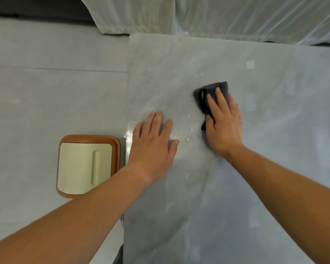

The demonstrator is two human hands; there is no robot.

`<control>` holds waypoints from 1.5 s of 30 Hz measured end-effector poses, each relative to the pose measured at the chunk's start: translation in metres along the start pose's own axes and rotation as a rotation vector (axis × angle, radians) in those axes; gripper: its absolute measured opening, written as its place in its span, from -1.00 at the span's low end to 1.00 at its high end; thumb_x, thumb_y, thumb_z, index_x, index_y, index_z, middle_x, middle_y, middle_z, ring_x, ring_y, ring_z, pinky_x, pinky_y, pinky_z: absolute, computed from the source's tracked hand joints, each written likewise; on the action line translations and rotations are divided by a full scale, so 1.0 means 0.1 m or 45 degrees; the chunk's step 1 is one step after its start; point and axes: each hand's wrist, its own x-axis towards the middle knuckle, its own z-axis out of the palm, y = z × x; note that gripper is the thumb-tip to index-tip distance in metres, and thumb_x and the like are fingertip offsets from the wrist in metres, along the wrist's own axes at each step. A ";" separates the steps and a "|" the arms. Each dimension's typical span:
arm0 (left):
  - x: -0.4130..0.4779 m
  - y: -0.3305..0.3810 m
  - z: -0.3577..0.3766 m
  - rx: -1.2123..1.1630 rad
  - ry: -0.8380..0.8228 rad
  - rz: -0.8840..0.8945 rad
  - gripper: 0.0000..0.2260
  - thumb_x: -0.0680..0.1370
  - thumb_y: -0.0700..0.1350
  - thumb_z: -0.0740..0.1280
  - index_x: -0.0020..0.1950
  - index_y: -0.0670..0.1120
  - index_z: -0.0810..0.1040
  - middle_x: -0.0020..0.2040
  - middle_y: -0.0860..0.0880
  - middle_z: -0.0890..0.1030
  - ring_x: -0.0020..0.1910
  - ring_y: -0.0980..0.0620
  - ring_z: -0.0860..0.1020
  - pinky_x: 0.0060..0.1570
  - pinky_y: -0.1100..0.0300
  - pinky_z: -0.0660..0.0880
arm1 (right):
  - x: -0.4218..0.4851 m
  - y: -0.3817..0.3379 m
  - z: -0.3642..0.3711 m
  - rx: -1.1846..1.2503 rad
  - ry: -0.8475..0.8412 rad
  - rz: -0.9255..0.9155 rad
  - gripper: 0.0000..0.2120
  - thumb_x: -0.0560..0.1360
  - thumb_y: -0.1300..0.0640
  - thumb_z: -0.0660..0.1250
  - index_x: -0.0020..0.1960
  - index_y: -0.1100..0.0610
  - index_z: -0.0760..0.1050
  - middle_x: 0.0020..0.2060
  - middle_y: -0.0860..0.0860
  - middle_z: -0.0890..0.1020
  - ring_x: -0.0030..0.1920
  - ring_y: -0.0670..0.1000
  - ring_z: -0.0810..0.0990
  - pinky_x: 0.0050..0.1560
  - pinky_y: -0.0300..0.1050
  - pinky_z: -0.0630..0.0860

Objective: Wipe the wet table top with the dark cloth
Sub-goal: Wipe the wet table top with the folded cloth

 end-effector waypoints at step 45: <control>0.26 -0.06 0.08 -0.031 0.195 -0.164 -0.48 0.65 0.12 0.05 0.56 -0.08 0.26 0.64 -0.20 0.04 0.63 -0.15 -0.04 0.57 -0.11 -0.06 | 1.31 -0.72 0.11 -0.208 -0.169 -0.835 -0.47 0.61 0.04 0.07 0.58 -0.03 0.21 0.60 -0.03 0.15 0.60 0.20 0.02 0.56 0.21 -0.04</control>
